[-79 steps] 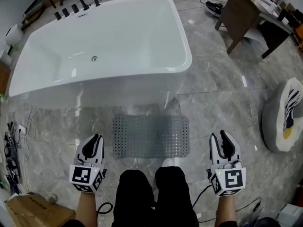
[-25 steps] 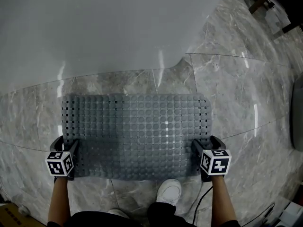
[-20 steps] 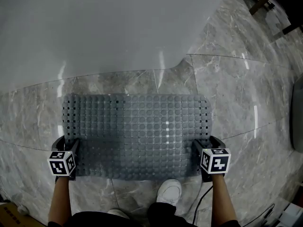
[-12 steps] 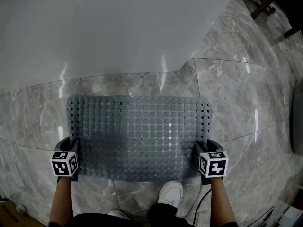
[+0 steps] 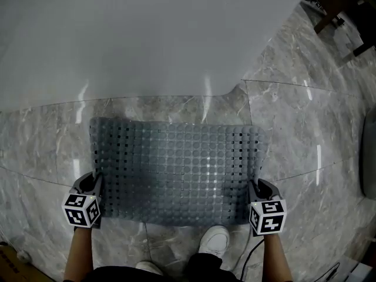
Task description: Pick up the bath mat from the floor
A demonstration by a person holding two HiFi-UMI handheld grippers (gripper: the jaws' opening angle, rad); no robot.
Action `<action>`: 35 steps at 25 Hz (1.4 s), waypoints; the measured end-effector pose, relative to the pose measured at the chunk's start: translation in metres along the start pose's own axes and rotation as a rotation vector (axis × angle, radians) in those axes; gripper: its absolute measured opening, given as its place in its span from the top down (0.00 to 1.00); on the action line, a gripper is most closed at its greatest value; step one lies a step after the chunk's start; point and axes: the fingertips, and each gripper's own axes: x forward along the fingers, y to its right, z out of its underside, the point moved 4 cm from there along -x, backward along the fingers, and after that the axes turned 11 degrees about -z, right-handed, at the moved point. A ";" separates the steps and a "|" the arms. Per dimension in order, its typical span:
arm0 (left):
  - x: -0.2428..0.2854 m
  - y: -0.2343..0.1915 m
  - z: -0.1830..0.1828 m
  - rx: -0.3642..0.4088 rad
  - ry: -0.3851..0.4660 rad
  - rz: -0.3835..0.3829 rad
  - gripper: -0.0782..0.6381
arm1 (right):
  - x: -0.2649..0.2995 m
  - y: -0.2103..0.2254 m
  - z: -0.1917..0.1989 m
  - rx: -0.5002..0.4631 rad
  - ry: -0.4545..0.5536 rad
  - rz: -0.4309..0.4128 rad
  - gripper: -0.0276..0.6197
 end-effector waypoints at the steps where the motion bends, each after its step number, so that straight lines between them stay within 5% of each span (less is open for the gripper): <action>1: -0.007 0.002 -0.002 0.005 0.011 0.007 0.81 | -0.006 -0.003 -0.003 -0.011 0.008 -0.004 0.84; 13: -0.089 0.017 -0.059 0.053 0.111 0.052 0.82 | -0.079 -0.061 -0.060 -0.154 0.094 -0.029 0.85; 22: -0.136 0.038 -0.098 0.082 0.105 0.083 0.82 | -0.112 -0.095 -0.098 -0.189 0.074 -0.070 0.86; 28: -0.199 0.026 -0.165 0.072 0.173 0.055 0.82 | -0.187 -0.094 -0.154 -0.192 0.126 -0.034 0.86; 35: -0.331 0.017 -0.295 0.098 0.282 0.052 0.82 | -0.335 -0.100 -0.259 -0.226 0.207 0.030 0.85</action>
